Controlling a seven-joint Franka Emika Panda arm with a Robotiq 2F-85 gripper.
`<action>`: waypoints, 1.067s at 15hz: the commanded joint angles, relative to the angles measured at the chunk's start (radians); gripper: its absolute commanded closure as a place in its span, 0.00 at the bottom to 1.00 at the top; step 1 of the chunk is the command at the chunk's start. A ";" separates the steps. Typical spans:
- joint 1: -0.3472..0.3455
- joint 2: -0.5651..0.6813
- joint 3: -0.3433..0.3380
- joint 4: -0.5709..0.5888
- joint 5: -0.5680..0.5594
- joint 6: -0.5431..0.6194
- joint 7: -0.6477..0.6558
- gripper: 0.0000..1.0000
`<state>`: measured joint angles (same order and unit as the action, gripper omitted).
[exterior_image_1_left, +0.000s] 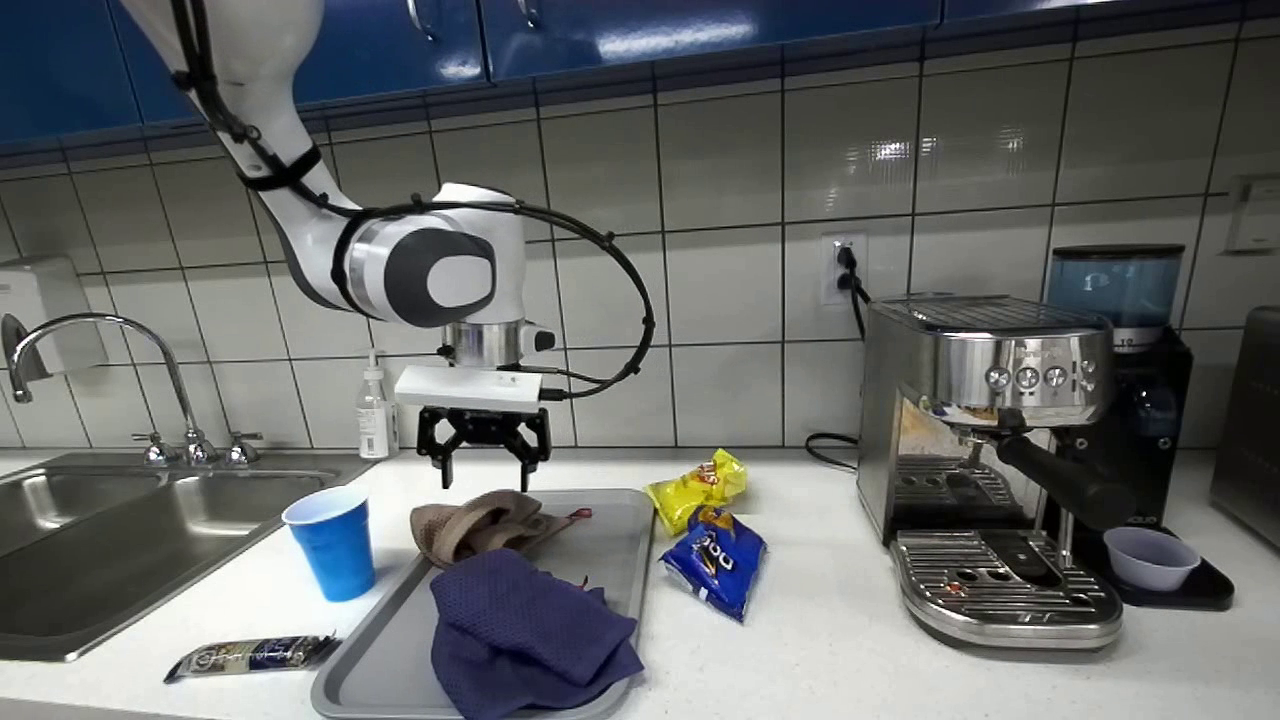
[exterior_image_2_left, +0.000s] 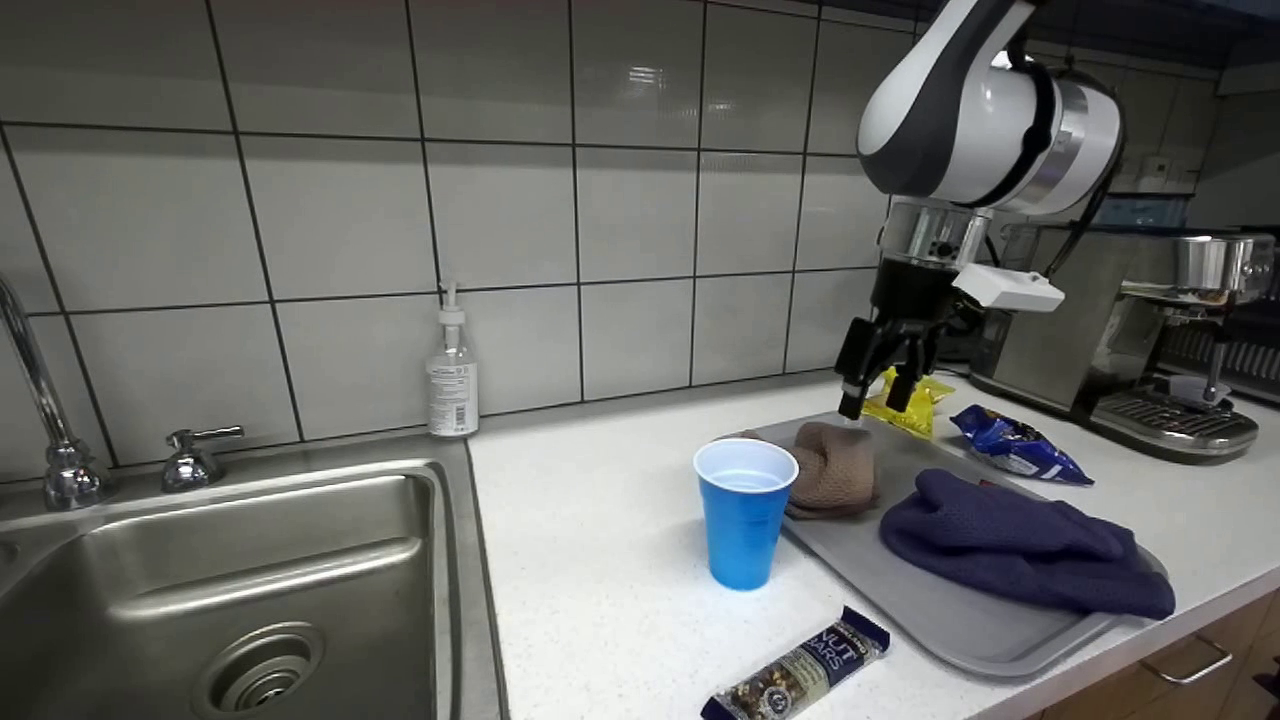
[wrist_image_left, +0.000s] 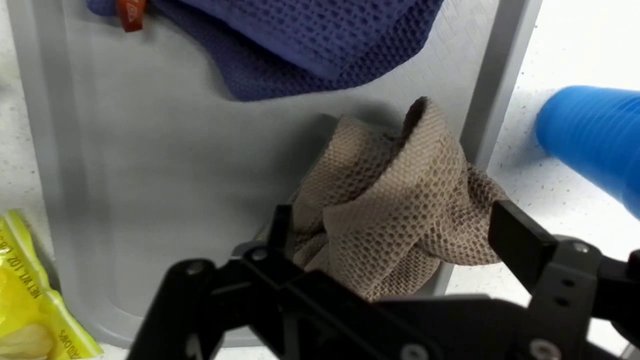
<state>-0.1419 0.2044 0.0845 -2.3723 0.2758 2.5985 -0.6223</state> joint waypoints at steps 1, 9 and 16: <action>0.004 -0.029 0.032 -0.067 0.067 0.085 -0.068 0.00; 0.027 0.023 0.066 -0.084 0.081 0.219 -0.014 0.00; 0.027 0.120 0.094 -0.066 0.025 0.388 0.078 0.00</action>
<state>-0.1032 0.2882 0.1491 -2.4465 0.3303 2.9022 -0.6018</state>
